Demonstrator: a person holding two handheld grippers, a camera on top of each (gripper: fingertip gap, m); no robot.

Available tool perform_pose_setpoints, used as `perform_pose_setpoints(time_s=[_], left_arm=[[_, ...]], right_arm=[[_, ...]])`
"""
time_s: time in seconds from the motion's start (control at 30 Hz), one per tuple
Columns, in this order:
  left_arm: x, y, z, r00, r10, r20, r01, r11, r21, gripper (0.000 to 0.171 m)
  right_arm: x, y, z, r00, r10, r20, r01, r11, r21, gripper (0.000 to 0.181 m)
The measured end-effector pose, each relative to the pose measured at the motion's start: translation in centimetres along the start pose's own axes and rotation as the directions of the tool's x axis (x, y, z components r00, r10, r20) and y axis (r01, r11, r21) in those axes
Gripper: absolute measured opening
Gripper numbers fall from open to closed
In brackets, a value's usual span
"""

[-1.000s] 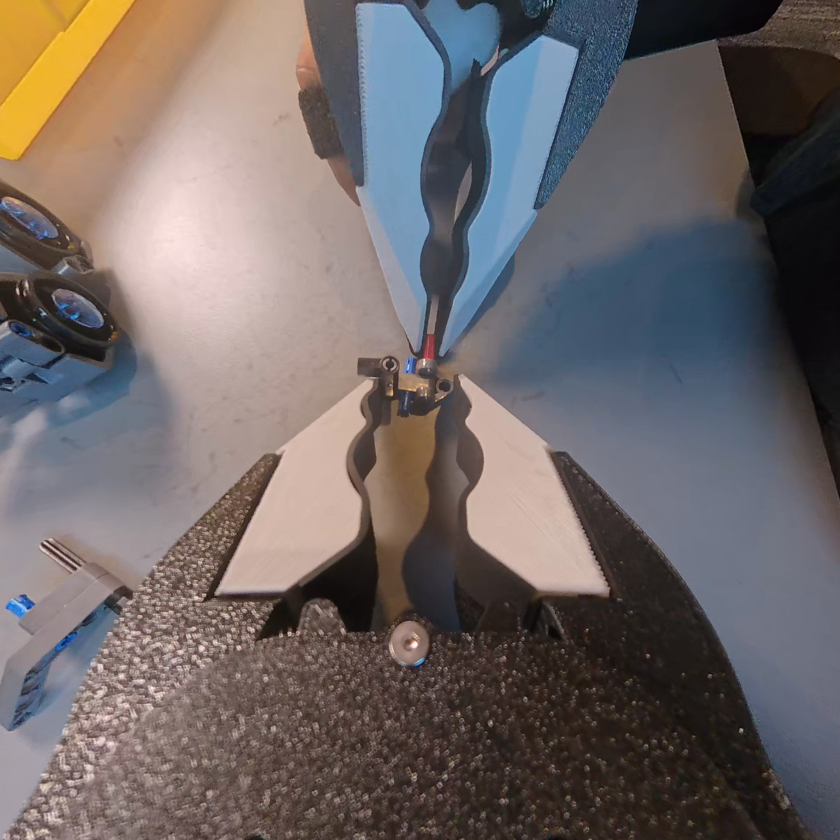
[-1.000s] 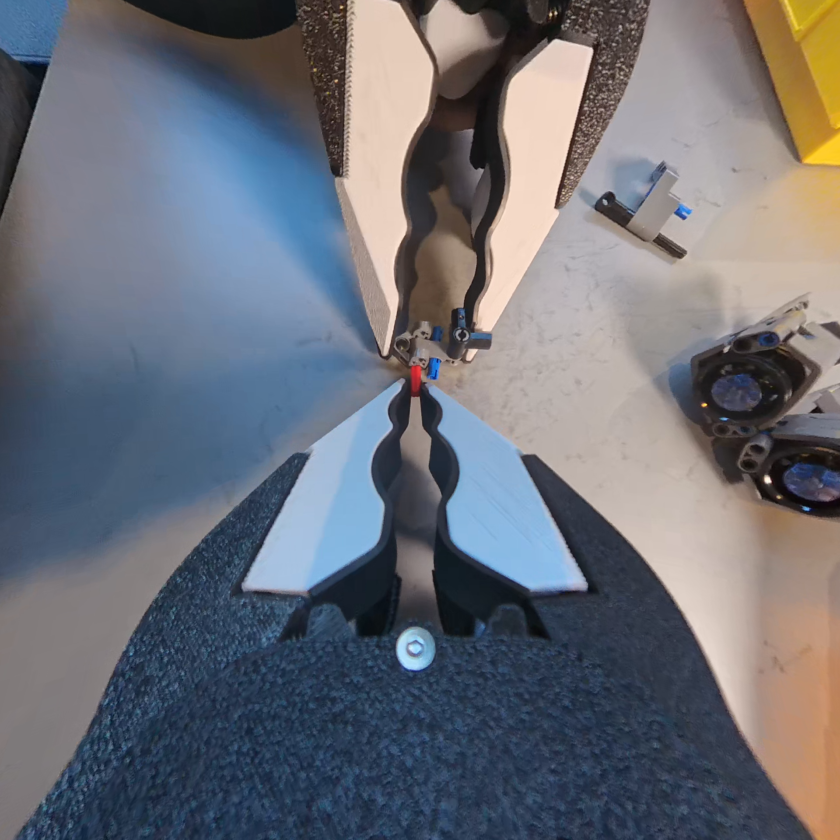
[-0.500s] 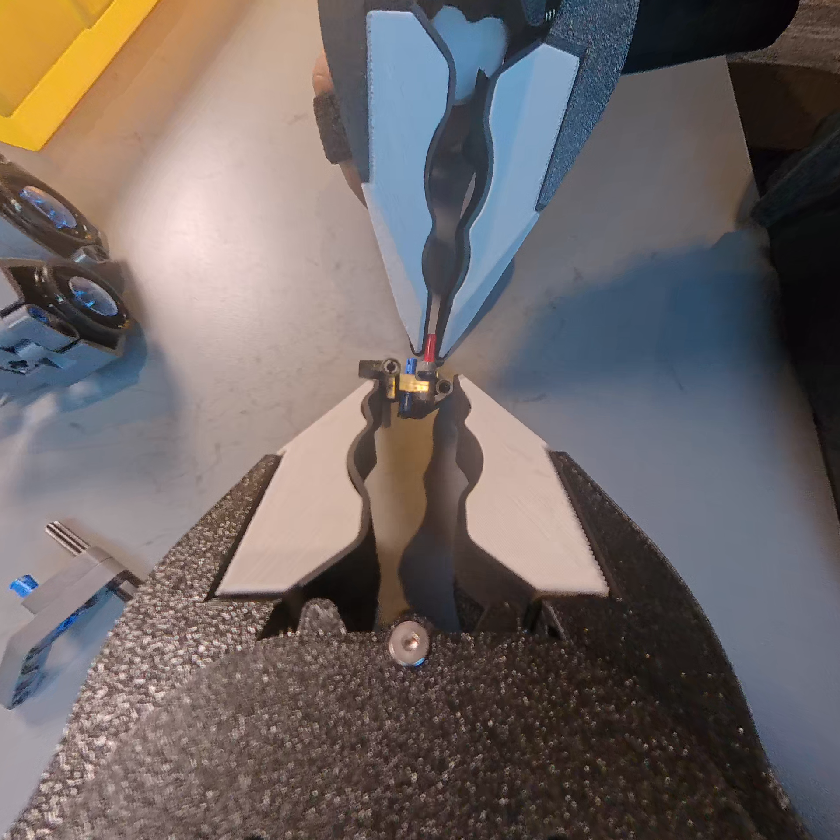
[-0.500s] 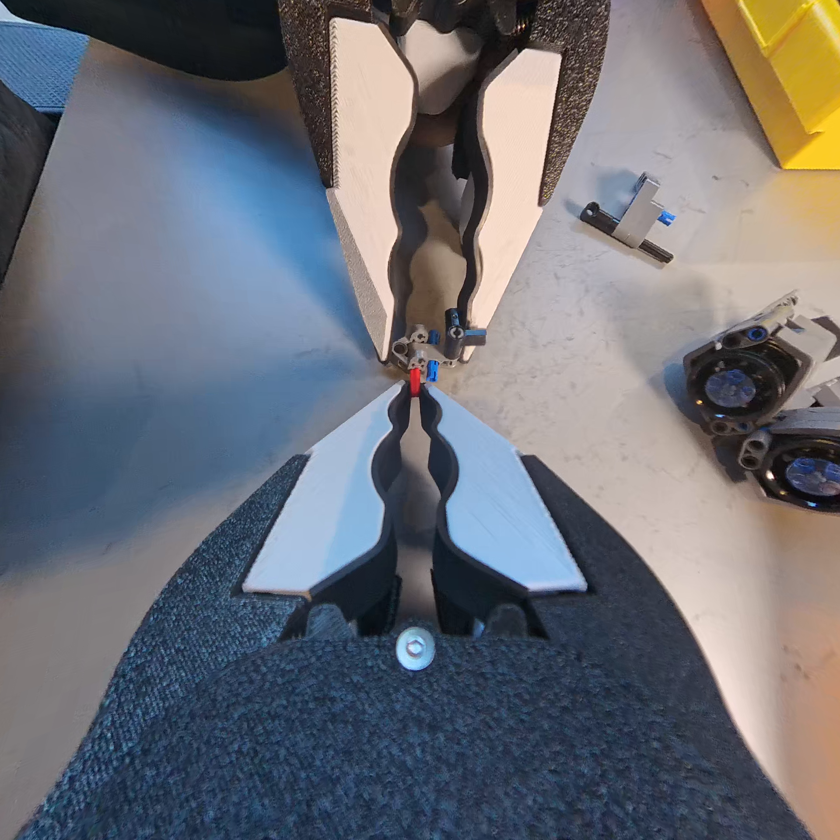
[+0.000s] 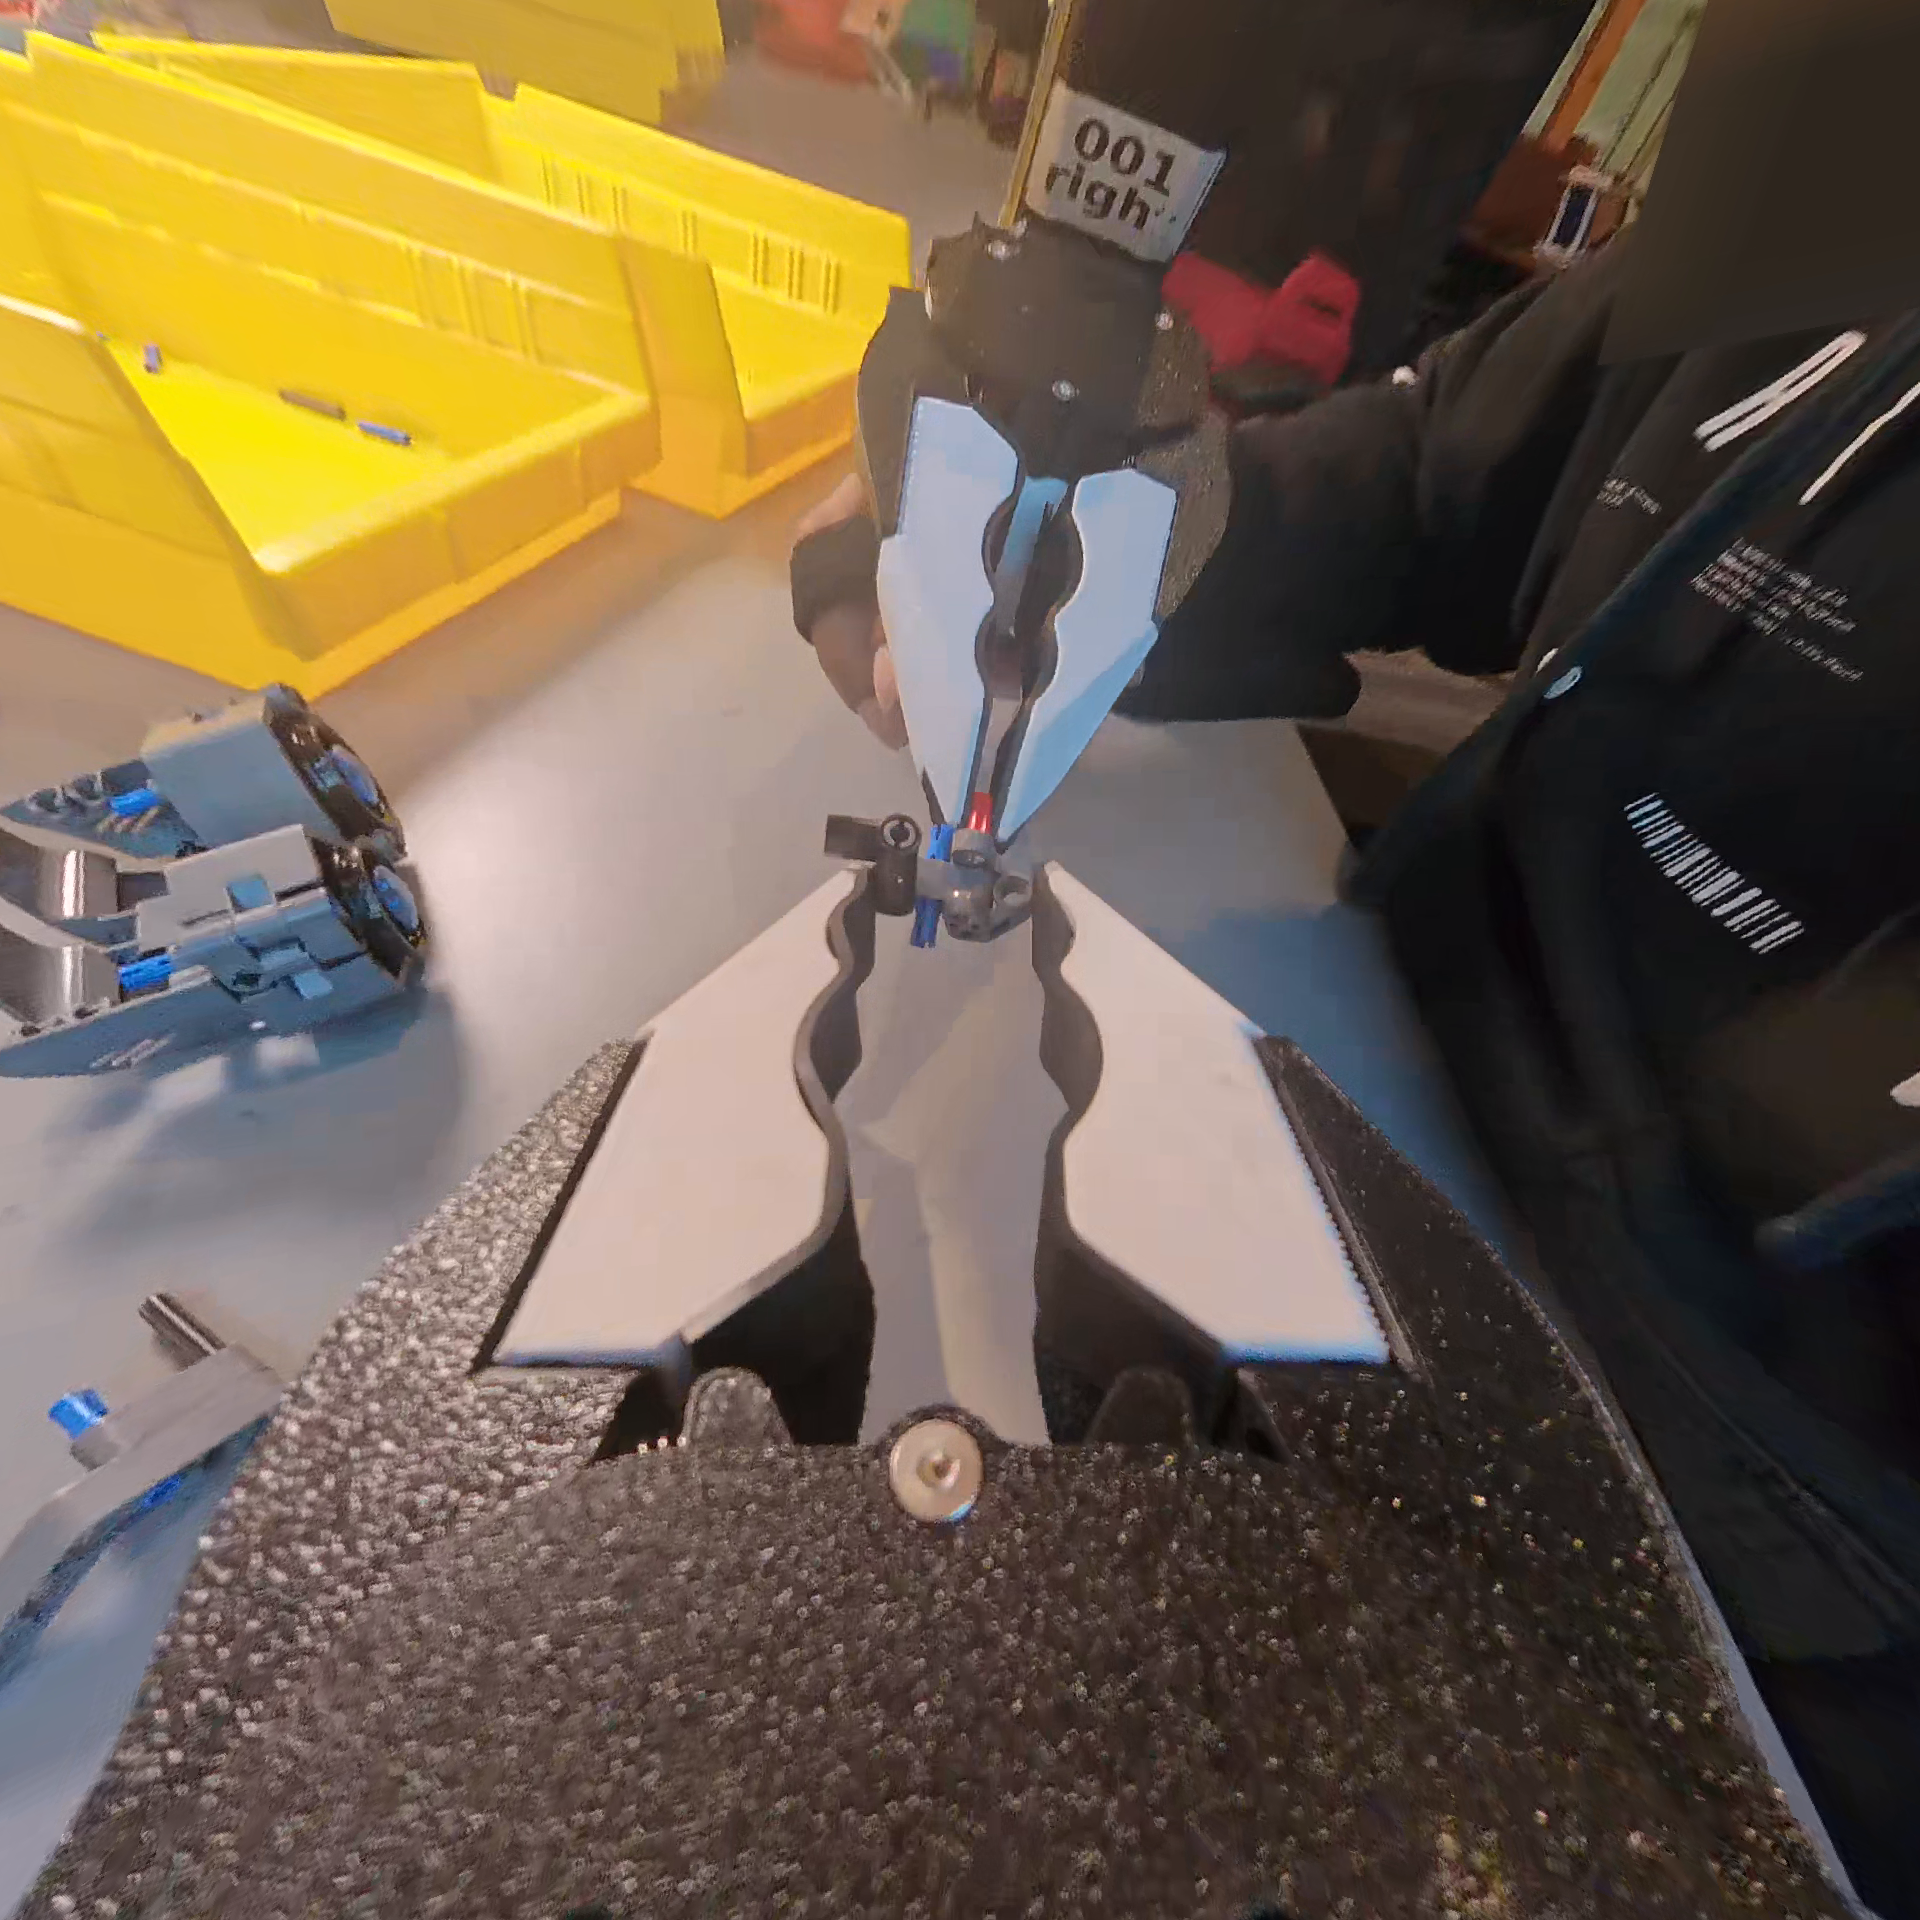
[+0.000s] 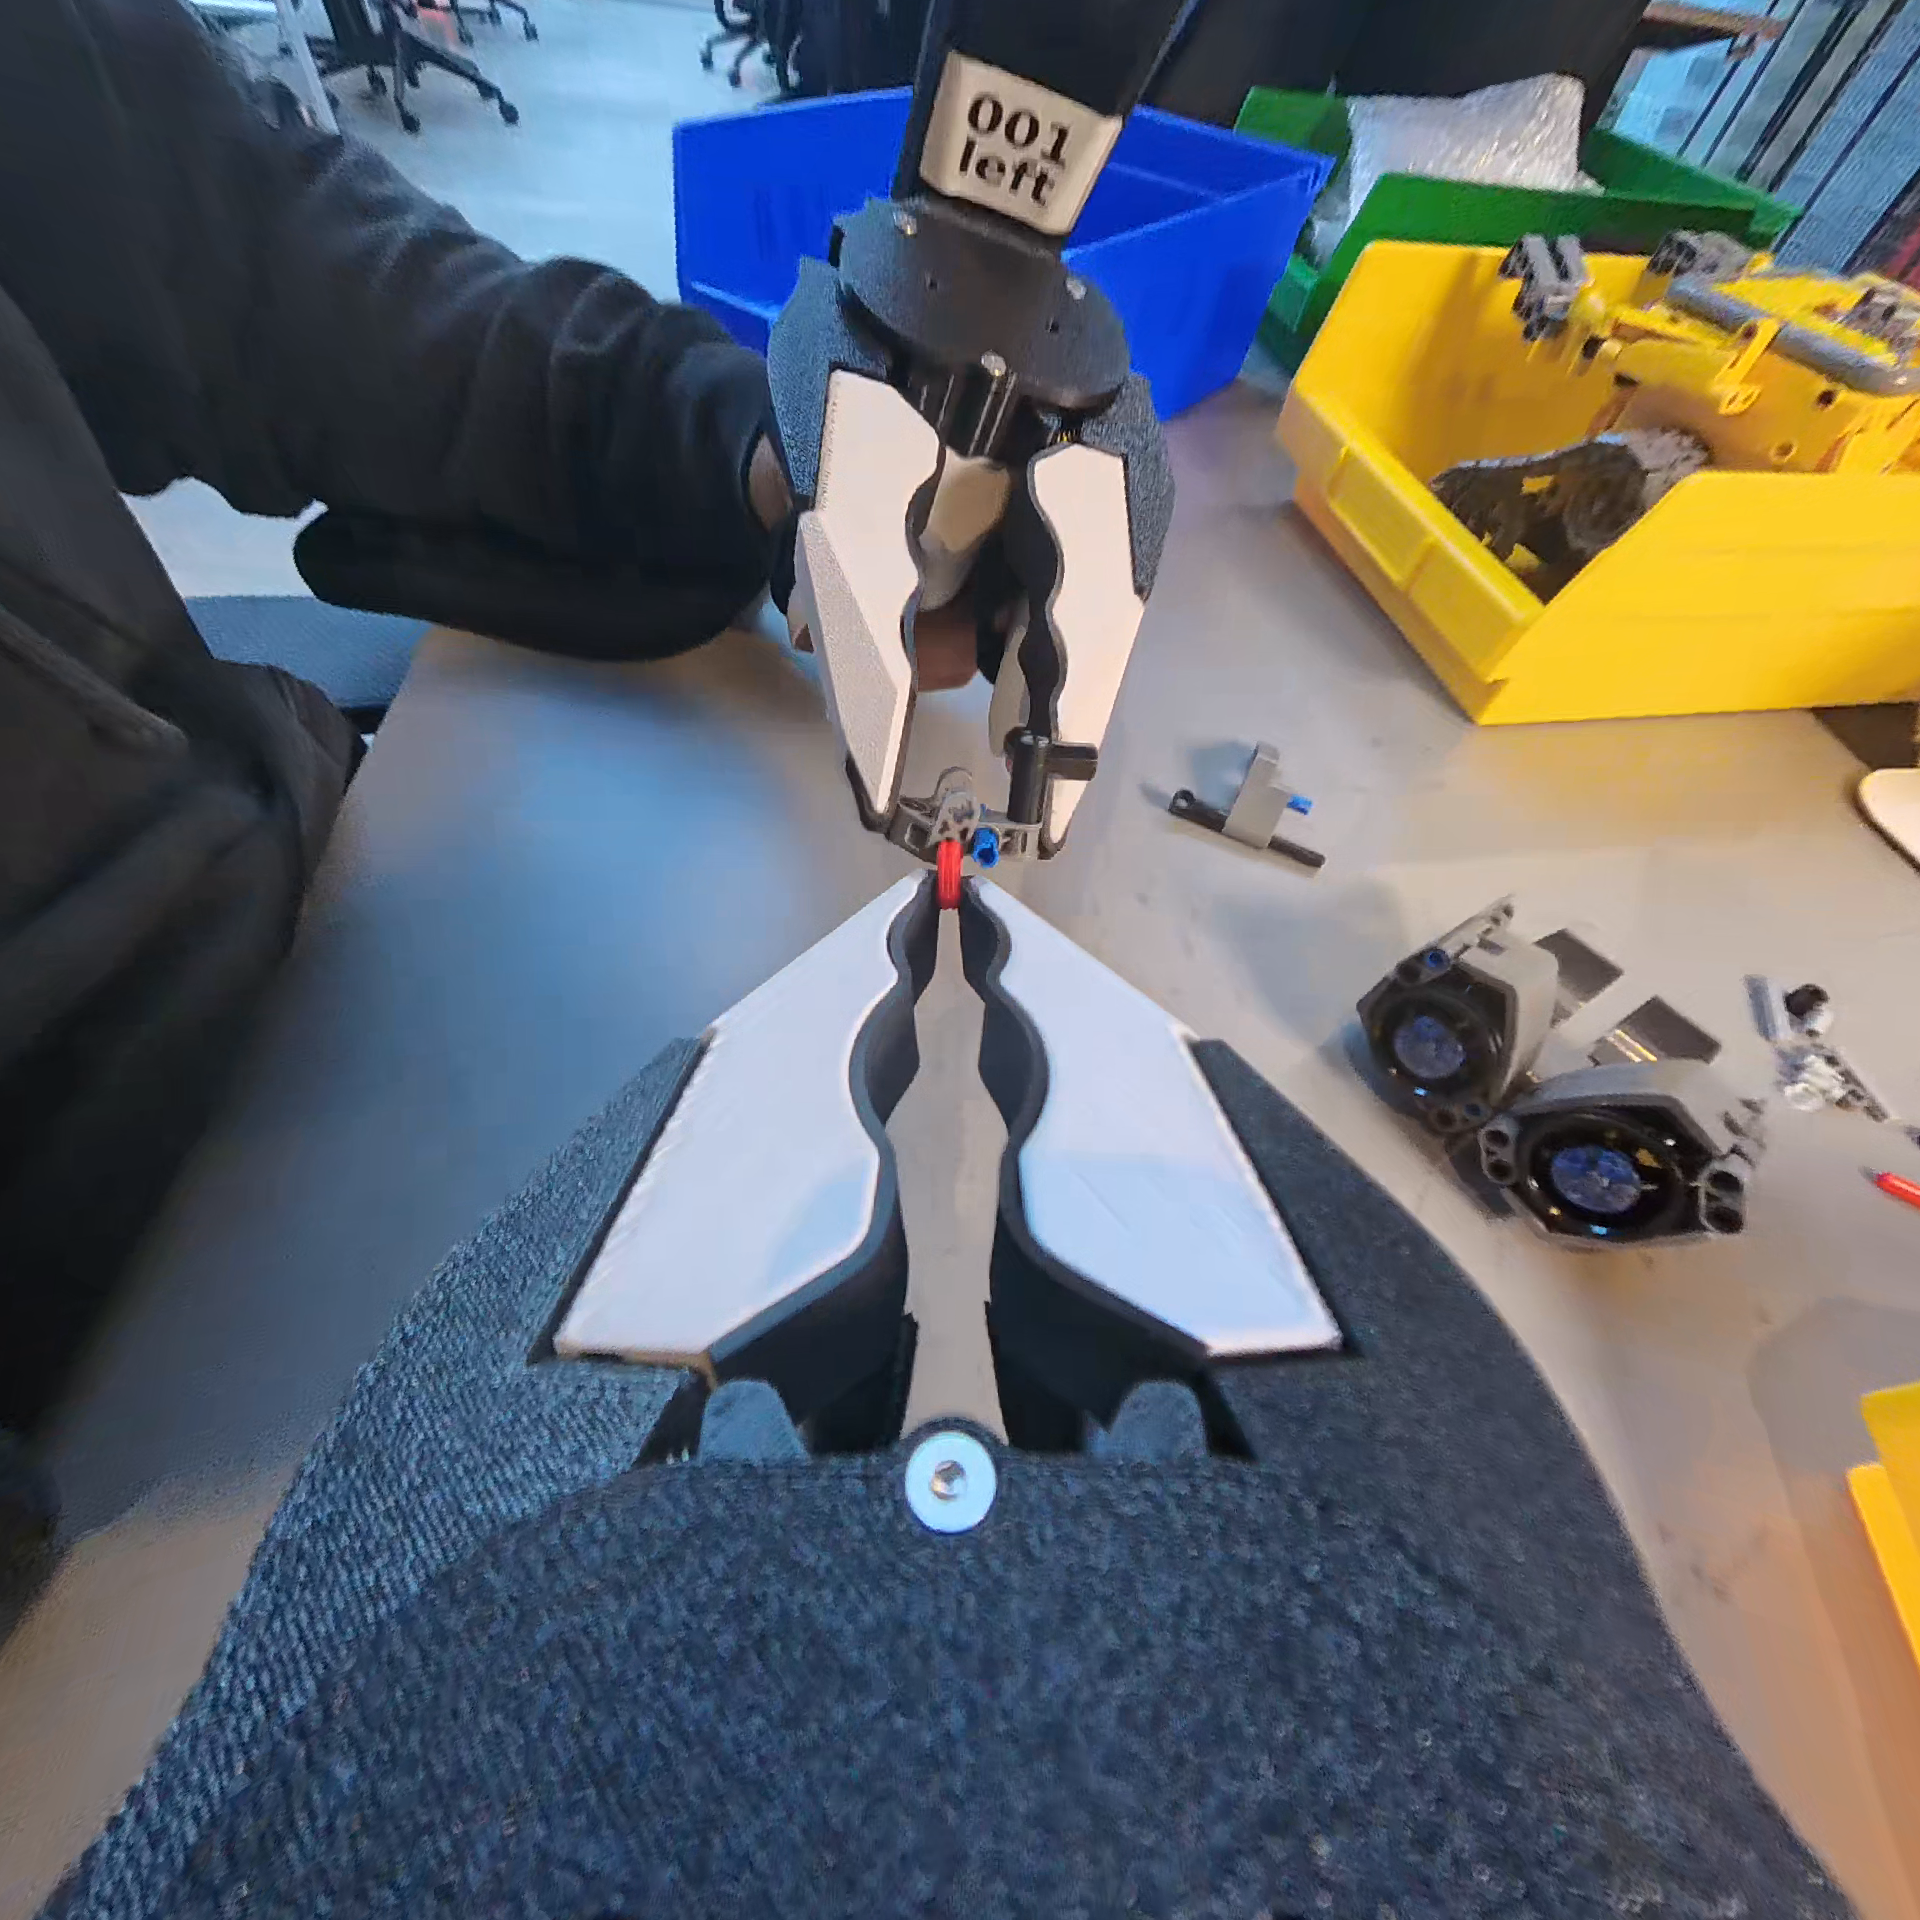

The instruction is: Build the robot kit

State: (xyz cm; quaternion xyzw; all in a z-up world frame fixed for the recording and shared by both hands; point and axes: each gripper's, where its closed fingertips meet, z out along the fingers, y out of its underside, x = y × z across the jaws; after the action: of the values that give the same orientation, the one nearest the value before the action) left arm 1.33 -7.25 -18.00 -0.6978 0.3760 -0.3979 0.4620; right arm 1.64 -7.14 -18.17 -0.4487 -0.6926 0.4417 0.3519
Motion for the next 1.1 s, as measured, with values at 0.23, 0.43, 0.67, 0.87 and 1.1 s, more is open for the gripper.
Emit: perform_pose_setpoints(time_s=[0.23,0.43,0.67,0.87,1.1], left_arm=[[0.4,-0.7,0.3,1.000,0.005,-0.019,-0.004,0.999,0.043,0.028],[0.5,0.2,1.4,0.996,0.094,0.010,-0.093,0.993,-0.076,0.012],[-0.6,1.8,0.8,0.999,0.034,0.032,-0.030,0.993,-0.117,0.012],[-3.0,5.6,0.2,0.980,-0.176,0.097,0.197,0.931,-0.307,0.012],[-3.8,6.3,0.1,0.955,-0.277,0.109,0.297,0.897,-0.328,0.016]], right_arm=[[-0.4,-0.2,-0.7,1.000,-0.028,0.009,0.028,0.999,-0.029,0.002],[-0.8,1.1,0.2,0.988,-0.151,-0.014,0.148,0.980,-0.132,0.002],[-0.6,1.8,0.4,0.992,-0.129,-0.009,0.127,0.981,-0.148,0.002],[-0.6,3.1,0.7,0.993,-0.115,0.012,0.116,0.975,-0.191,0.002],[-0.9,4.4,0.9,0.995,-0.089,0.041,0.096,0.970,-0.225,0.002]])
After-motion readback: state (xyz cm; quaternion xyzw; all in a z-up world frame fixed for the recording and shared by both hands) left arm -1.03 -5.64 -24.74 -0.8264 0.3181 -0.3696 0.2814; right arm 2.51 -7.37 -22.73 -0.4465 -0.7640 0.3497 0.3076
